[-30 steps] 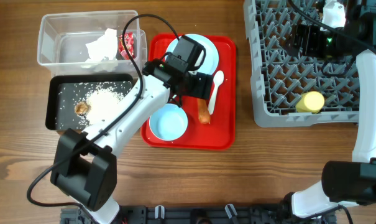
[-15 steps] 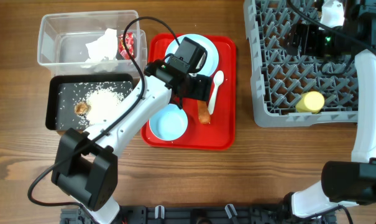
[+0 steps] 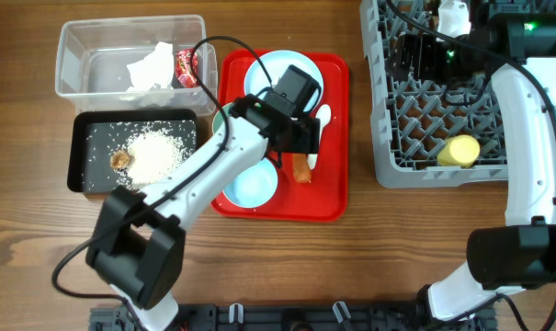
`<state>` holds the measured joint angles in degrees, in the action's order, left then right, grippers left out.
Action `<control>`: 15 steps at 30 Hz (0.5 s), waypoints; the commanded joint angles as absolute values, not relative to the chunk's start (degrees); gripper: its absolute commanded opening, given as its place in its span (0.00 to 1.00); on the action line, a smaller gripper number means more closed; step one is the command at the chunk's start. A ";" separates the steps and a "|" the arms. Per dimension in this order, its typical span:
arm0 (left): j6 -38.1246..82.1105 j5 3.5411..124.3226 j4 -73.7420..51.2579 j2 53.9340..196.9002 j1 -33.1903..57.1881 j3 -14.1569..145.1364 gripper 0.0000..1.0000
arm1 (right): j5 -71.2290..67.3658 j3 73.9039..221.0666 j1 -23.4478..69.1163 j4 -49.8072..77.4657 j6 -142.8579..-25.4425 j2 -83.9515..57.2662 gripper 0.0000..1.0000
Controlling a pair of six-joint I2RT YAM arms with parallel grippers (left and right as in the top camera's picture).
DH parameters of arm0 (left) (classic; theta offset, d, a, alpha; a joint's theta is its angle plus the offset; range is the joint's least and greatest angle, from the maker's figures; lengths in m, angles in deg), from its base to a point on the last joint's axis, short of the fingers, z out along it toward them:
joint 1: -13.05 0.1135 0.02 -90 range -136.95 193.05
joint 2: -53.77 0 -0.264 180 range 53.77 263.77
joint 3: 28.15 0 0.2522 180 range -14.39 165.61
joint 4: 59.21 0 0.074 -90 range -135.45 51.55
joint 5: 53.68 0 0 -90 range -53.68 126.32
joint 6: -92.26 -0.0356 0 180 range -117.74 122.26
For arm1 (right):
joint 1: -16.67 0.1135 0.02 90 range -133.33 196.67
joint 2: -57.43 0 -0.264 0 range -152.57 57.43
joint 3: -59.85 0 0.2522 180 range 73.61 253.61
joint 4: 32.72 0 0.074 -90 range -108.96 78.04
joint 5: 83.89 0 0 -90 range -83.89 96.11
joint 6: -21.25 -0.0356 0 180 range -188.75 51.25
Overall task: Sort waste into correct bins and load items into the dishwasher rack
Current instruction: 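Reach the left gripper to the red tray and grasp the carrot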
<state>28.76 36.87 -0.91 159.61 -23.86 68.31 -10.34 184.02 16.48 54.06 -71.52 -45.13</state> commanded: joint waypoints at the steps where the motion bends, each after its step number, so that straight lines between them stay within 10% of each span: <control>1: 29.72 34.71 -1.29 164.62 -23.81 68.99 0.81 | -8.11 184.15 16.40 54.65 -72.17 -46.25 0.96; 15: 24.30 35.36 -5.59 170.54 -24.19 68.99 0.79 | -6.58 184.15 16.38 54.80 -72.17 -46.25 0.97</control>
<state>28.06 35.71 -5.26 168.31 -23.99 68.31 -7.69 184.02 16.48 54.73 -71.54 -45.13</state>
